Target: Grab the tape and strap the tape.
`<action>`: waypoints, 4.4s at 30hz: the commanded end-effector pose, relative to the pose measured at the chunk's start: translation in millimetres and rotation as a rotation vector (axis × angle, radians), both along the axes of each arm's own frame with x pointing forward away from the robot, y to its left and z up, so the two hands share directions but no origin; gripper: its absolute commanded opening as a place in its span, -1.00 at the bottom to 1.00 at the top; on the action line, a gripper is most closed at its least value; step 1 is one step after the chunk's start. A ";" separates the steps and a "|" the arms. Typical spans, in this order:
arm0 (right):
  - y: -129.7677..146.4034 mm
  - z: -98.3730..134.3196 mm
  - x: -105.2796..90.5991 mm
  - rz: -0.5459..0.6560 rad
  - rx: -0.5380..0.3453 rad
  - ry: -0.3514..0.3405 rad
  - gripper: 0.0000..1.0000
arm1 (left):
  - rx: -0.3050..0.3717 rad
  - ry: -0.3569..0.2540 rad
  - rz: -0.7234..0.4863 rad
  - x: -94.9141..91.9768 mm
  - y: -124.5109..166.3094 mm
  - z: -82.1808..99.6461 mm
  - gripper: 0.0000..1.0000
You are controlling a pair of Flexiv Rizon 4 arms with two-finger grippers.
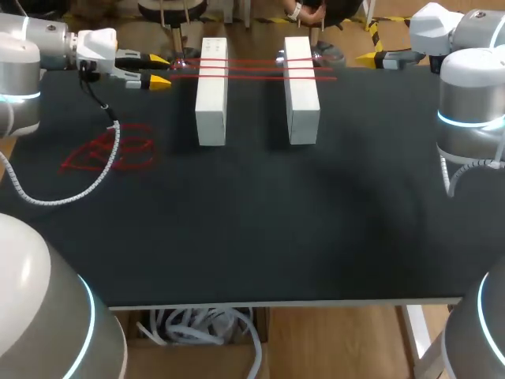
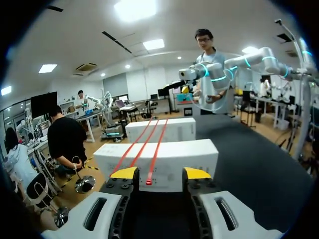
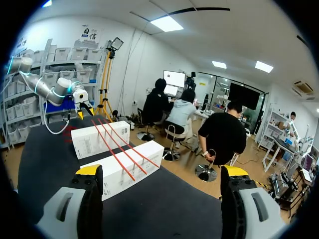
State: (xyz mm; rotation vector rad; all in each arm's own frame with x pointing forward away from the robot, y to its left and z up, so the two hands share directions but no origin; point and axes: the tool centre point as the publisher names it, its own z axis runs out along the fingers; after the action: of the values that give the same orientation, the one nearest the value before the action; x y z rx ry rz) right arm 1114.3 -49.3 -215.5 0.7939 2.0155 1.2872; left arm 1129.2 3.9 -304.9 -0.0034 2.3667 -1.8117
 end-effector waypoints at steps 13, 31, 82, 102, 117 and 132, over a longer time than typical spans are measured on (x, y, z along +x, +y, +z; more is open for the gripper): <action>-0.3 -0.3 0.2 0.001 0.001 0.000 1.00 | -0.031 0.011 -0.063 16.5 -2.8 -15.5 -0.44; -0.3 -0.3 0.2 0.001 0.001 0.000 1.00 | -0.052 0.008 -0.070 19.7 -6.1 -24.4 -0.55; -0.3 -0.3 0.2 0.001 0.001 0.000 1.00 | -0.337 0.009 -0.171 -18.7 -49.6 22.9 -1.00; -0.3 -0.3 0.2 0.001 0.001 0.000 1.00 | -0.322 0.038 -0.165 -36.4 -67.1 74.5 -1.00; -0.3 -0.3 0.2 0.001 0.001 0.000 1.00 | -0.334 0.028 -0.183 -34.8 -69.2 76.8 -1.00; -0.3 -0.3 0.2 0.001 0.001 0.000 1.00 | -0.433 0.061 -0.170 -53.4 -106.0 123.3 -1.00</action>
State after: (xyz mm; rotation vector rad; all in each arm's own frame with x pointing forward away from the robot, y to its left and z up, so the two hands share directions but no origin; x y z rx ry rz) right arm 1114.3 -49.3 -215.5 0.7939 2.0156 1.2871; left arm 1089.1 -95.0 -190.8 0.1488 2.0105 -2.4360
